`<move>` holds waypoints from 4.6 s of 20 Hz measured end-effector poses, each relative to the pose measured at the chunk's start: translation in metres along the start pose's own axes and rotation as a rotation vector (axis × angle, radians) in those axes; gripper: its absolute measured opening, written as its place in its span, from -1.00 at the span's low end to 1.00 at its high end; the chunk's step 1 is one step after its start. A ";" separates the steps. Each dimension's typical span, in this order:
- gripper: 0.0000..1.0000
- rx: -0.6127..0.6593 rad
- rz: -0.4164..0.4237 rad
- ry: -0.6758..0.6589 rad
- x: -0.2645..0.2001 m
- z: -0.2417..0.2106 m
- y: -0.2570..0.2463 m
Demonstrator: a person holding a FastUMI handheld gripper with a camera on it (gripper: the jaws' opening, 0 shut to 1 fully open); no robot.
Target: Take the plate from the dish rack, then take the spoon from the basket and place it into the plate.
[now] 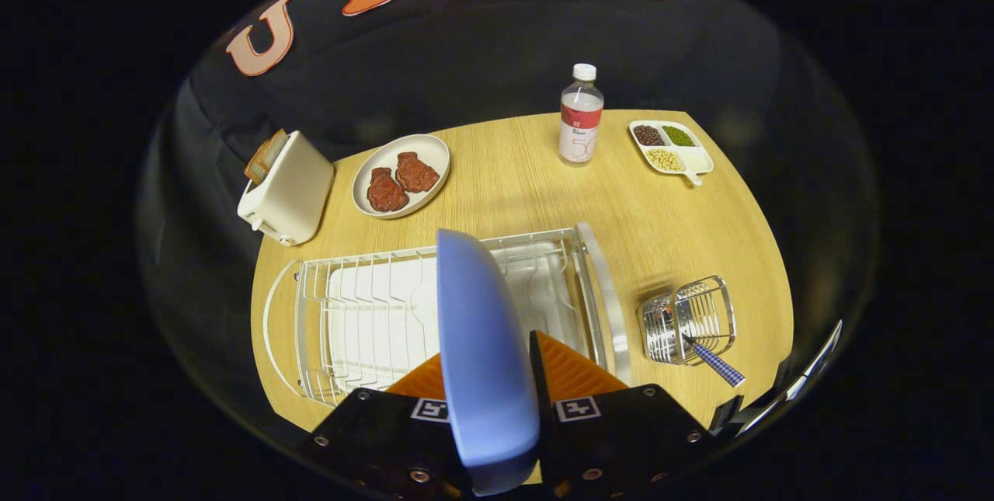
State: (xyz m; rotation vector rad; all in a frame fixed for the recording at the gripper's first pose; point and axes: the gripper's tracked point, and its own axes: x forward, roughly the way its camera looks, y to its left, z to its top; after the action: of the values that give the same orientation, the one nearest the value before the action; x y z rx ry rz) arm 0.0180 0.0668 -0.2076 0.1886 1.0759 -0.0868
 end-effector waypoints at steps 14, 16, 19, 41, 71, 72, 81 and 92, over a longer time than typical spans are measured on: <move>-0.37 0.066 0.242 0.074 -0.065 -0.131 -0.054; -0.36 0.086 0.290 0.088 -0.058 -0.151 -0.063; -0.36 0.125 0.325 0.086 -0.038 -0.173 -0.080; 0.17 0.229 0.294 -0.145 0.031 -0.166 -0.123; -0.62 -0.129 0.137 -0.597 0.032 -0.021 -0.180; -0.64 -0.126 0.137 -0.579 0.032 -0.019 -0.183; -0.68 -0.108 0.137 -0.597 -0.009 0.007 -0.190; -0.68 -0.107 0.125 -0.735 -0.114 0.015 -0.165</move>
State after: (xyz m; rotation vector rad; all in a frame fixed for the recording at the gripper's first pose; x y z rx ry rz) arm -0.0499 -0.0999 -0.1181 0.1116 0.3339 0.0169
